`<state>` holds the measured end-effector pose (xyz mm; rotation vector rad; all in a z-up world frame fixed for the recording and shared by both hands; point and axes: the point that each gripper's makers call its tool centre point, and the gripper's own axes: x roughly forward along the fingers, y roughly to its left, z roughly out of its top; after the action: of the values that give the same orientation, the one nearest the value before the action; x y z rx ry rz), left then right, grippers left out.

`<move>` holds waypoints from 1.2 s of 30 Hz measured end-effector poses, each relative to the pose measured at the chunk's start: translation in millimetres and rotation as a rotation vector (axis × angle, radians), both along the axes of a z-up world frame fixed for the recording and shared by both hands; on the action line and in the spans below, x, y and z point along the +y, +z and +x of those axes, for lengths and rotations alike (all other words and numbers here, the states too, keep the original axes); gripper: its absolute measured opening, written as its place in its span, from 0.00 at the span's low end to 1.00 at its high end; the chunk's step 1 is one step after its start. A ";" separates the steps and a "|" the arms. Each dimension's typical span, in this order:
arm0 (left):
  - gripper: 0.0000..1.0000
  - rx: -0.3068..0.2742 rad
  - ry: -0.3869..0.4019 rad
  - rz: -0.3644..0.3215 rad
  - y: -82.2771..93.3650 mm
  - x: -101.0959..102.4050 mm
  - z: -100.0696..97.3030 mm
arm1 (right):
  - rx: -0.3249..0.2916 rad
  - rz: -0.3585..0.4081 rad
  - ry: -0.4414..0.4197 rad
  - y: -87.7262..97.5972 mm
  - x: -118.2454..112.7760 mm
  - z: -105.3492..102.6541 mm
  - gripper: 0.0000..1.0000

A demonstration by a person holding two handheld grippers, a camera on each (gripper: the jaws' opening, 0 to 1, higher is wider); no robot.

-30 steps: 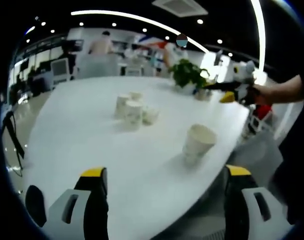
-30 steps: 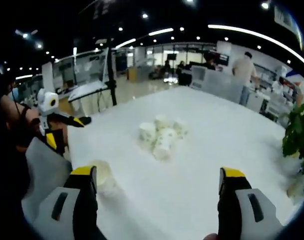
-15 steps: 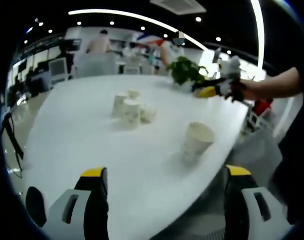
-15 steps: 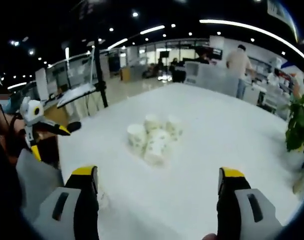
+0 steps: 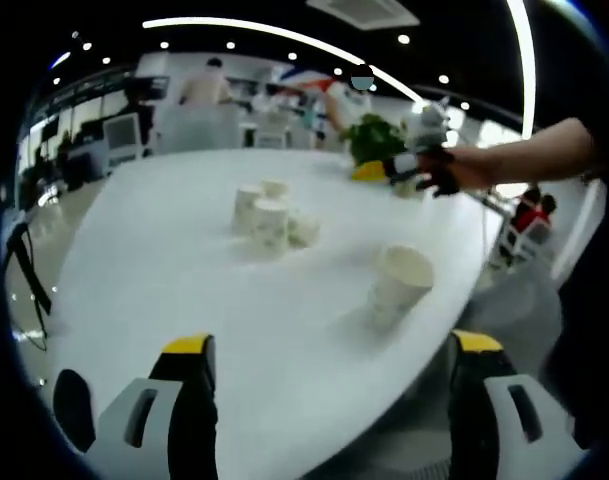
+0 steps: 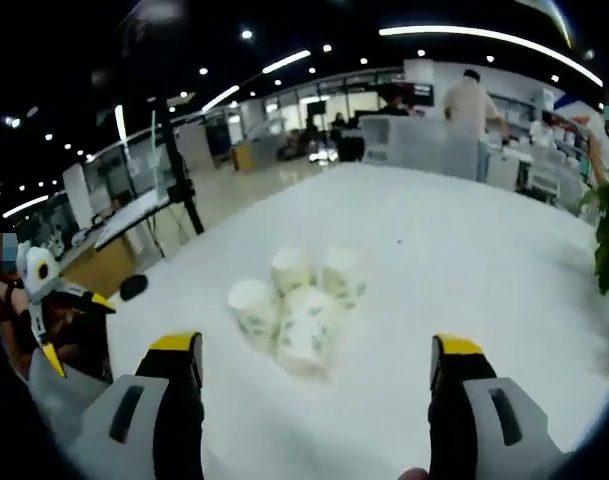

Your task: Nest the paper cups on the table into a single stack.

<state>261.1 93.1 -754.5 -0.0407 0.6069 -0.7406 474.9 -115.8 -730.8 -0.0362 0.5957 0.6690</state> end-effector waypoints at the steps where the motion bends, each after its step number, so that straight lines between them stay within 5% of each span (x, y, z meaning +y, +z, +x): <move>1: 0.95 0.005 0.005 0.002 -1.0 0.8 0.3 | 0.007 0.010 -0.006 -1.3 1.6 2.9 0.91; 14: 0.95 0.020 0.035 0.005 -6.5 5.4 1.1 | 0.093 0.092 -0.097 -23.5 27.4 51.1 0.88; 36: 0.95 0.046 0.074 0.015 -14.3 19.6 9.8 | 0.226 0.082 -0.155 -80.4 51.2 78.1 0.77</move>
<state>270.9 112.7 -768.8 -0.0663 0.6518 -0.6643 553.0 -64.6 -811.3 0.1630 0.7795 0.5499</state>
